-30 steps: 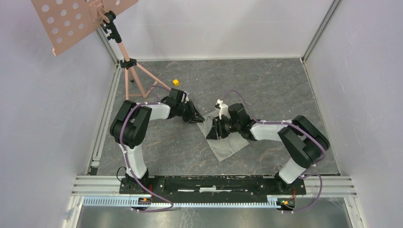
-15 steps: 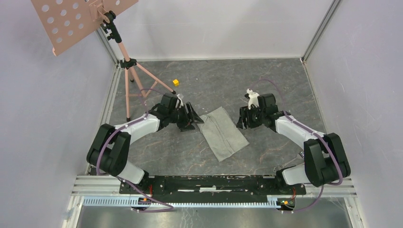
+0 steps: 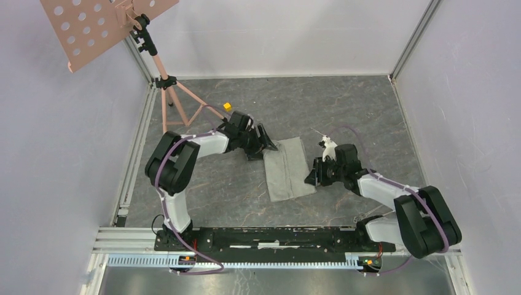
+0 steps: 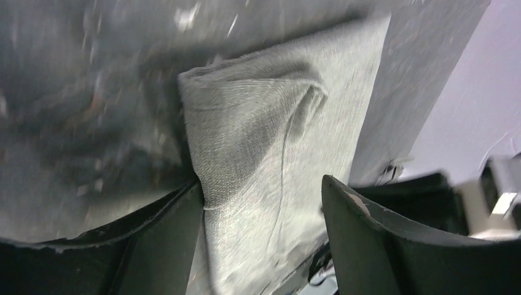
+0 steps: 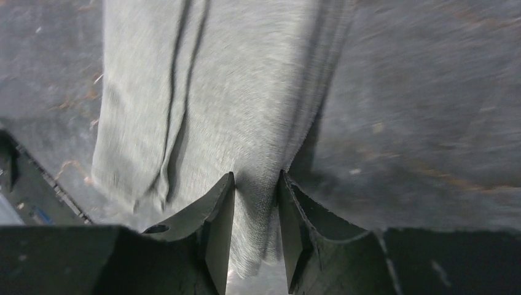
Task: Fold the napkin into a case and place the utensils inside
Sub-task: Pick up the 2/3-rectangle-folded napkin from the center of the board.
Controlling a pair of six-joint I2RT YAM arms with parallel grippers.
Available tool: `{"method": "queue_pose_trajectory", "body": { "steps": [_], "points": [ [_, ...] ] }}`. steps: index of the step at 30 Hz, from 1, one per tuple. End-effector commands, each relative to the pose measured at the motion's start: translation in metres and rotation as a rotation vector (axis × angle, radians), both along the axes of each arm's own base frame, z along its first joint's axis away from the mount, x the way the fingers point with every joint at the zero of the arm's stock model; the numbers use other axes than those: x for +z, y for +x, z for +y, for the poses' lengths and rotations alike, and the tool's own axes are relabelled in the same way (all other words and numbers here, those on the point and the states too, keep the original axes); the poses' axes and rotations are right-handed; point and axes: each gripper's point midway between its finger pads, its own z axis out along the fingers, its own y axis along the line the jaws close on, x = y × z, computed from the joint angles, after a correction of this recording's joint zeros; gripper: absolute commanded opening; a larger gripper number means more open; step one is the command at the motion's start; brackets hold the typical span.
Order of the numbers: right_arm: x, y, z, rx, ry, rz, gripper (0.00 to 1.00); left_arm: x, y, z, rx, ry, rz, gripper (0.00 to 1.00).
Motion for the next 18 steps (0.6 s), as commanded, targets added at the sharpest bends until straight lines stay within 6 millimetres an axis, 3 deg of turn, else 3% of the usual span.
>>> {"method": "queue_pose_trajectory", "body": {
  "steps": [1, 4, 7, 11, 14, 16, 18],
  "points": [
    [0.001, -0.033, 0.034, 0.0, 0.112, 0.035, 0.38, -0.001, 0.036, -0.01, -0.038, 0.062, -0.074, 0.77],
    [0.025, -0.042, 0.068, 0.036, 0.188, -0.011, 0.4, 0.005, 0.043, -0.019, -0.097, 0.081, -0.091, 0.77],
    [0.039, -0.04, 0.074, 0.063, 0.163, -0.049, 0.52, 0.017, 0.043, 0.009, -0.092, 0.242, -0.138, 0.81],
    [0.044, -0.019, 0.034, 0.016, -0.085, -0.154, 0.76, 0.041, 0.018, 0.053, -0.093, 0.404, -0.182, 0.92],
    [0.054, -0.005, 0.002, -0.034, -0.158, -0.211, 0.83, 0.064, -0.017, 0.072, -0.107, 0.452, -0.219, 0.94],
    [0.055, 0.003, -0.019, -0.083, -0.17, -0.218, 0.85, 0.079, -0.043, 0.077, -0.126, 0.504, -0.26, 0.94],
    [0.055, 0.01, -0.037, -0.126, -0.19, -0.218, 0.85, 0.09, -0.072, 0.066, -0.143, 0.514, -0.281, 0.93]
  ]
}}
